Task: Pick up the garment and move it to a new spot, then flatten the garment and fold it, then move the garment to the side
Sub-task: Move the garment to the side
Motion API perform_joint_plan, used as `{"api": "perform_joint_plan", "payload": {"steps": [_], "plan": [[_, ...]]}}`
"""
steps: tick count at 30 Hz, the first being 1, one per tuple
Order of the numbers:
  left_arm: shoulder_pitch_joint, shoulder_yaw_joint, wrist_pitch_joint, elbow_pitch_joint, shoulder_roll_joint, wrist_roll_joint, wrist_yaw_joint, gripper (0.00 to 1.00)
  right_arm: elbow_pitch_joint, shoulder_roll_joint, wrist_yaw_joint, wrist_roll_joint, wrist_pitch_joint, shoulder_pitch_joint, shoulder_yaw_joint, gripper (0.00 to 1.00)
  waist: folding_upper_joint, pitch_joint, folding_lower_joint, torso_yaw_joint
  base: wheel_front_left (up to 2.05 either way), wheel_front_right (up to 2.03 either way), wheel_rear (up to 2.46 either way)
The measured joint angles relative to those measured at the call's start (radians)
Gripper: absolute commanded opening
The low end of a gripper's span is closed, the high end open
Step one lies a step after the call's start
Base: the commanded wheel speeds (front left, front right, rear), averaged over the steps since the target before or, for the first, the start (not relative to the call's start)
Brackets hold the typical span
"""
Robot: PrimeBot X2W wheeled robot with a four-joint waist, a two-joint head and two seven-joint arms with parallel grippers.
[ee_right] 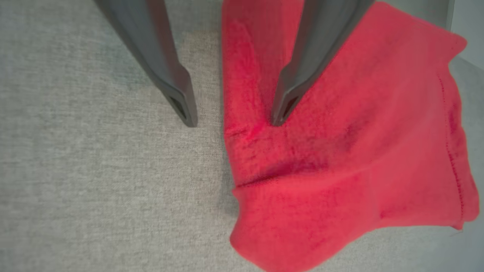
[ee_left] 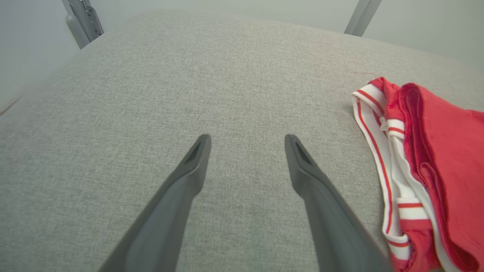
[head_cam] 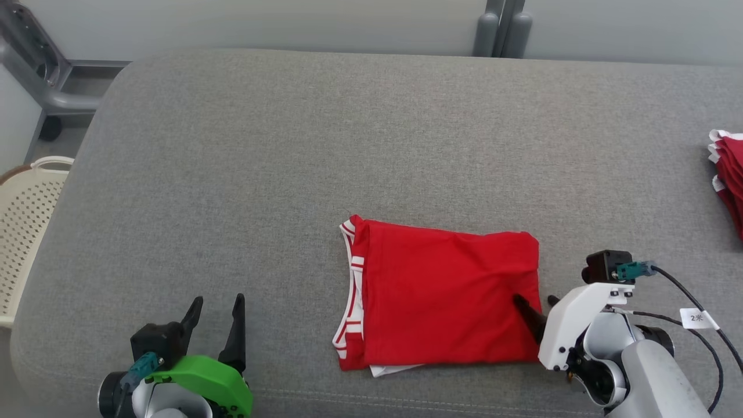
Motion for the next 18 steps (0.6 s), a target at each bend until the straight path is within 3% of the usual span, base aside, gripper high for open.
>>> {"api": "perform_joint_plan", "payload": {"steps": [2, 3, 4, 6, 18], "plan": [[-0.002, 0.002, -0.001, 0.003, -0.002, 0.0, 0.0, 1.0, 0.032, 0.0, 0.0, 0.01, 0.0, -0.013, 0.01, 0.94, 0.0, 0.005, 0.0, 0.009, 0.0, 0.0, 0.0], [-0.002, 0.002, -0.001, 0.005, -0.003, 0.0, 0.0, 1.0, 0.046, 0.0, 0.0, 0.011, 0.001, -0.02, 0.012, 0.72, 0.0, 0.007, 0.0, 0.013, 0.0, 0.0, 0.0], [-0.002, 0.003, -0.001, 0.006, -0.003, 0.0, 0.0, 1.0, 0.063, 0.0, 0.0, 0.008, 0.006, -0.026, 0.009, 0.42, 0.0, 0.007, 0.0, 0.016, 0.0, 0.0, 0.0], [-0.002, 0.005, -0.001, 0.01, -0.004, 0.0, 0.0, 1.0, 0.088, -0.002, 0.0, -0.003, 0.011, -0.036, 0.003, 0.0, 0.0, 0.005, 0.0, 0.019, 0.0, 0.0, 0.0], [0.001, 0.017, -0.002, 0.013, -0.006, 0.004, -0.001, 1.0, 0.156, 0.002, 0.001, -0.037, -0.044, -0.075, -0.002, 0.0, 0.0, -0.037, 0.0, 0.005, 0.0, 0.0, 0.0]]}}
